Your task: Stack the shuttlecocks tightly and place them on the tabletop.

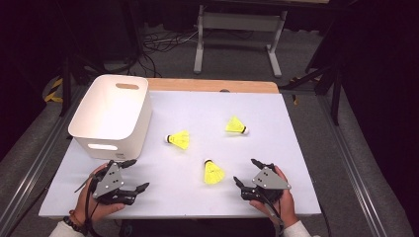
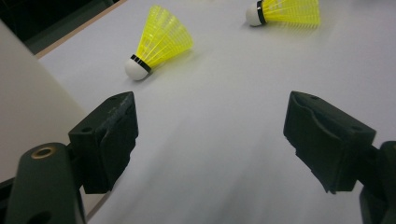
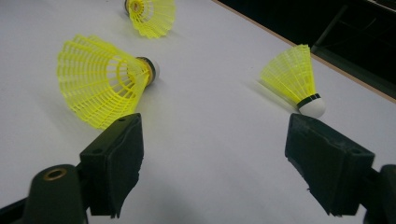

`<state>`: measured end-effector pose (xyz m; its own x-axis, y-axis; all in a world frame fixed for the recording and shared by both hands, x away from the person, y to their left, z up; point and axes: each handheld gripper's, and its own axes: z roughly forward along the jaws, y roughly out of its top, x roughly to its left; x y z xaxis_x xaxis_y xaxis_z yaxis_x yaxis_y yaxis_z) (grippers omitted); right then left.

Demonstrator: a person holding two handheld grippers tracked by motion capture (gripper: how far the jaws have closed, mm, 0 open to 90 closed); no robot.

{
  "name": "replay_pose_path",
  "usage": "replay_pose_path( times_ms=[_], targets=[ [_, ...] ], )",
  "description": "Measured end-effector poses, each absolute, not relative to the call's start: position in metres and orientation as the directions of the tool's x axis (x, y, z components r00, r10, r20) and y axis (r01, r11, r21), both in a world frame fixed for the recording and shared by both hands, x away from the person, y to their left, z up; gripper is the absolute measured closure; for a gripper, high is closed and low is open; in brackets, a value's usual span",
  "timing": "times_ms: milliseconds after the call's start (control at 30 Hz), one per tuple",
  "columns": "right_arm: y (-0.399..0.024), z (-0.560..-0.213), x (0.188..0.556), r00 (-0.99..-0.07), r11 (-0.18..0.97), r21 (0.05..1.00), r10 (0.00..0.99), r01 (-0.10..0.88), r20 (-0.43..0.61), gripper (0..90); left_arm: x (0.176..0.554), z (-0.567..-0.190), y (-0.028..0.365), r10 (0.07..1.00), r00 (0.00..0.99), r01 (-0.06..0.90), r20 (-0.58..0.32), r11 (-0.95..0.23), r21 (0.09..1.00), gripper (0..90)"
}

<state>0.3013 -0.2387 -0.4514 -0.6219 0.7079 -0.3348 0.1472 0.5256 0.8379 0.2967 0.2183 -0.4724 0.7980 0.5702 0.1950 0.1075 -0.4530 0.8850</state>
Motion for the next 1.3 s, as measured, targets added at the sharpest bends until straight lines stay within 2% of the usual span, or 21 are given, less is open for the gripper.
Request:
replay_pose_path(
  times_ms=[267, 433, 700, 833, 867, 933, 1000, 1067, 1100, 1300],
  targets=[
    [-0.227, -0.449, 0.298, -0.652, 0.535, 0.836, 0.679, 0.126, -0.337, 21.8, 0.289, -0.476, 0.237, 0.6, 0.78, 0.12, 0.176, -0.42, 0.899, 15.7],
    [-0.218, -0.448, 0.295, -0.68, 0.518, 0.849, 0.661, 0.107, -0.317, 27.3, 0.286, -0.477, 0.241, 0.614, 0.77, 0.123, 0.176, -0.413, 0.902, 14.4],
    [-0.202, -0.448, 0.294, -0.736, 0.526, 0.84, 0.619, 0.13, -0.274, 25.7, 0.285, -0.479, 0.245, 0.627, 0.763, 0.145, 0.156, -0.402, 0.904, 12.9],
    [-0.201, -0.449, 0.305, -0.727, 0.525, 0.833, 0.639, 0.172, -0.252, 32.2, 0.284, -0.48, 0.248, 0.637, 0.756, 0.155, 0.154, -0.402, 0.902, 12.9],
    [-0.201, -0.449, 0.309, -0.729, 0.524, 0.832, 0.641, 0.183, -0.242, 37.1, 0.284, -0.481, 0.248, 0.639, 0.755, 0.156, 0.15, -0.397, 0.904, 13.0],
    [-0.201, -0.449, 0.315, -0.724, 0.522, 0.83, 0.649, 0.2, -0.234, 40.2, 0.283, -0.48, 0.248, 0.641, 0.752, 0.159, 0.154, -0.402, 0.902, 13.0],
    [-0.201, -0.449, 0.32, -0.735, 0.518, 0.829, 0.643, 0.212, -0.214, 46.9, 0.282, -0.48, 0.248, 0.642, 0.751, 0.156, 0.153, -0.398, 0.904, 13.0],
    [-0.2, -0.45, 0.326, -0.739, 0.526, 0.824, 0.638, 0.212, -0.216, 49.1, 0.282, -0.48, 0.248, 0.641, 0.752, 0.156, 0.156, -0.403, 0.902, 13.0],
    [-0.199, -0.451, 0.328, -0.748, 0.524, 0.824, 0.63, 0.215, -0.206, 54.0, 0.282, -0.481, 0.248, 0.641, 0.752, 0.159, 0.152, -0.401, 0.902, 13.0],
    [-0.192, -0.454, 0.338, -0.764, 0.564, 0.797, 0.606, 0.216, -0.221, 69.8, 0.282, -0.483, 0.248, 0.639, 0.756, 0.167, 0.144, -0.401, 0.901, 13.0]
  ],
)
